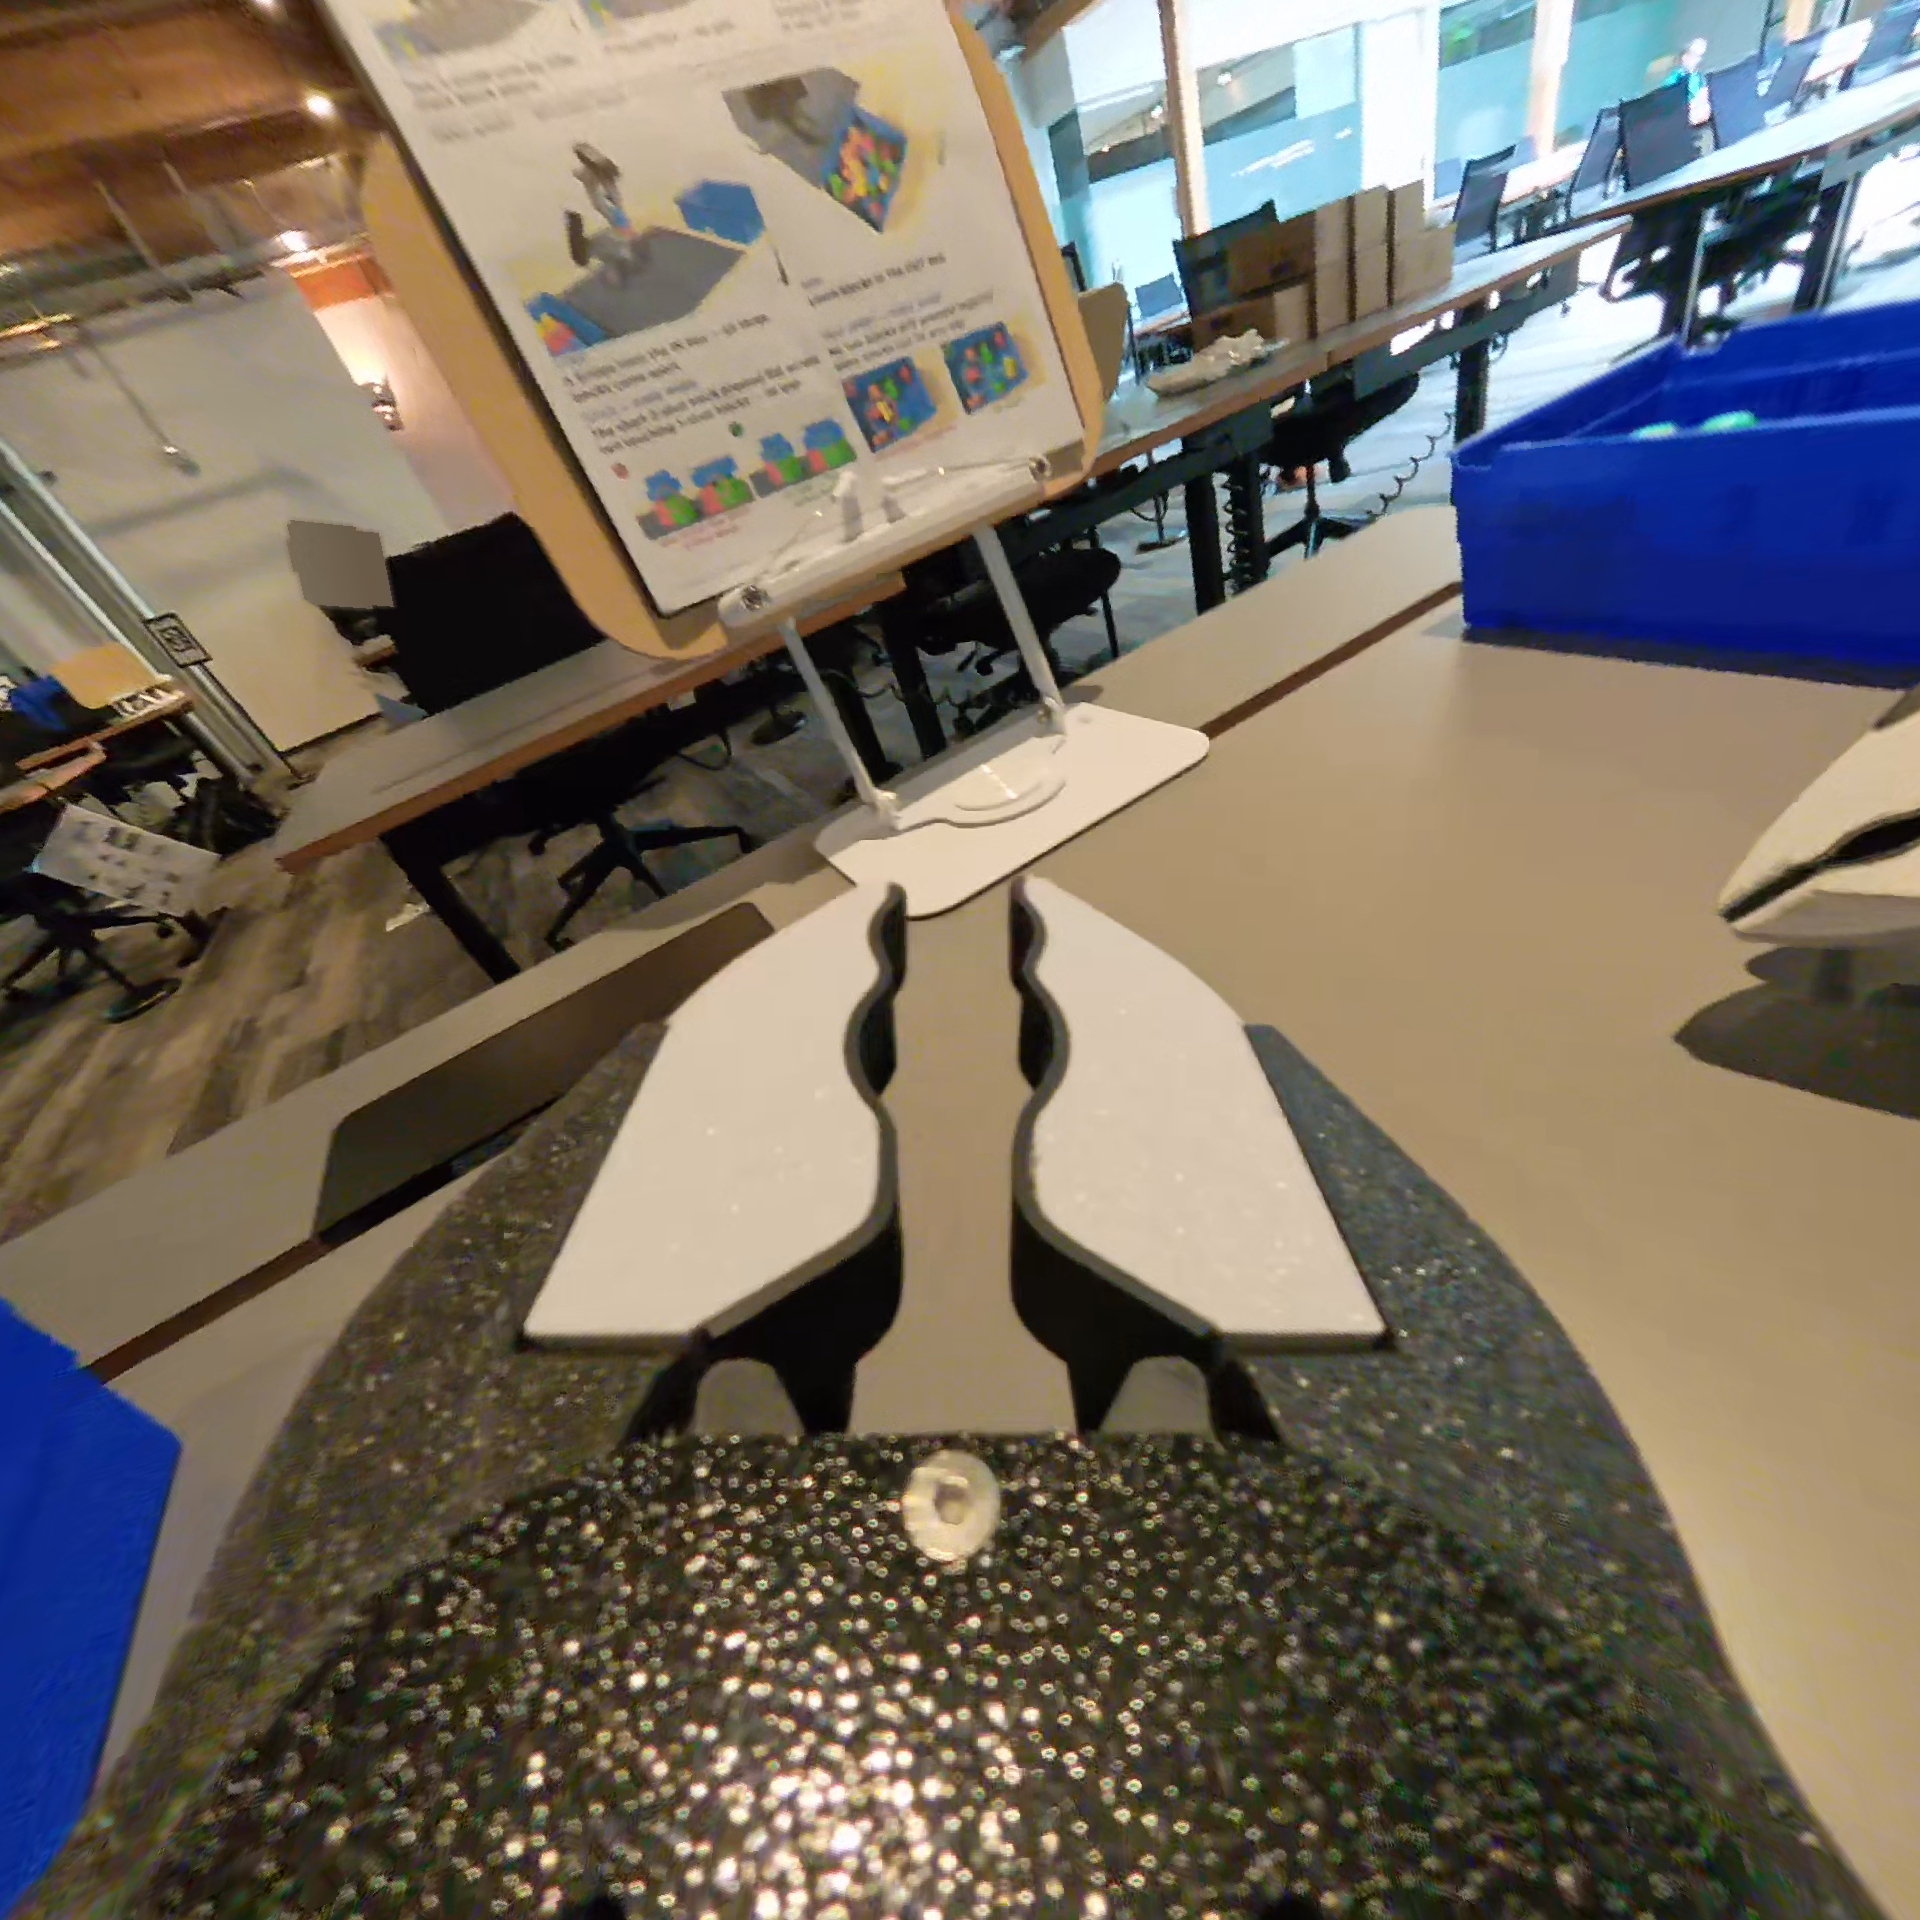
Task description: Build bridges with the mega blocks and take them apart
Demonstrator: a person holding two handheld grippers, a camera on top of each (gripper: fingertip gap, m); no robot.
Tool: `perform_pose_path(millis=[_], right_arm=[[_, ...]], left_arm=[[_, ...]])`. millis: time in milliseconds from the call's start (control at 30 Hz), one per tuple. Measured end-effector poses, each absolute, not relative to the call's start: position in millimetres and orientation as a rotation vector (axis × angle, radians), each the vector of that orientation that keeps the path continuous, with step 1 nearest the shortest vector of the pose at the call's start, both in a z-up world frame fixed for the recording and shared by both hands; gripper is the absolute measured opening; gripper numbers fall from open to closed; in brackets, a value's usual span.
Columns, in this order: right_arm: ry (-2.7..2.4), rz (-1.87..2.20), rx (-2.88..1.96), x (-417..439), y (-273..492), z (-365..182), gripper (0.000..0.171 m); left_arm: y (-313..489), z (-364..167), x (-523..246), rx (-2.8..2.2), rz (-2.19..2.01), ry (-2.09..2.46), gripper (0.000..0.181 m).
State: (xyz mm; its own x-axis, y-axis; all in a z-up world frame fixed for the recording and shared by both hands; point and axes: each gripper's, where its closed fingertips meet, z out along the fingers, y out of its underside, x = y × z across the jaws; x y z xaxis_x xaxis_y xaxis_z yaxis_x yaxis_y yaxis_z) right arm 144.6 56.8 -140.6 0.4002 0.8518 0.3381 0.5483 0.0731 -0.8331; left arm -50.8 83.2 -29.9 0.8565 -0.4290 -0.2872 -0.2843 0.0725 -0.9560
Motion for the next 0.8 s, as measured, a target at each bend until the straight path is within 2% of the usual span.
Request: perform_pose_path(millis=[33,267,467,600,800], right_arm=[[-1.276,0.353,-1.599,144,56,-141,0.0],[-1.325,0.285,-1.574,143,54,-146,0.0],[-1.38,0.218,-1.529,140,49,-150,0.0],[-1.424,0.154,-1.509,138,48,-155,0.0],[-1.448,0.102,-1.491,137,47,-158,0.0]], left_arm=[[80,-27,-54,-1.521,-0.138,0.583,0.022],[61,-10,-98,-1.618,-0.189,0.473,0.043],[24,-9,-246,-1.896,-0.059,0.078,0.048],[4,-31,-348,-2.093,0.043,-0.171,0.05],[18,-85,-385,-2.404,0.056,-0.152,0.055]])
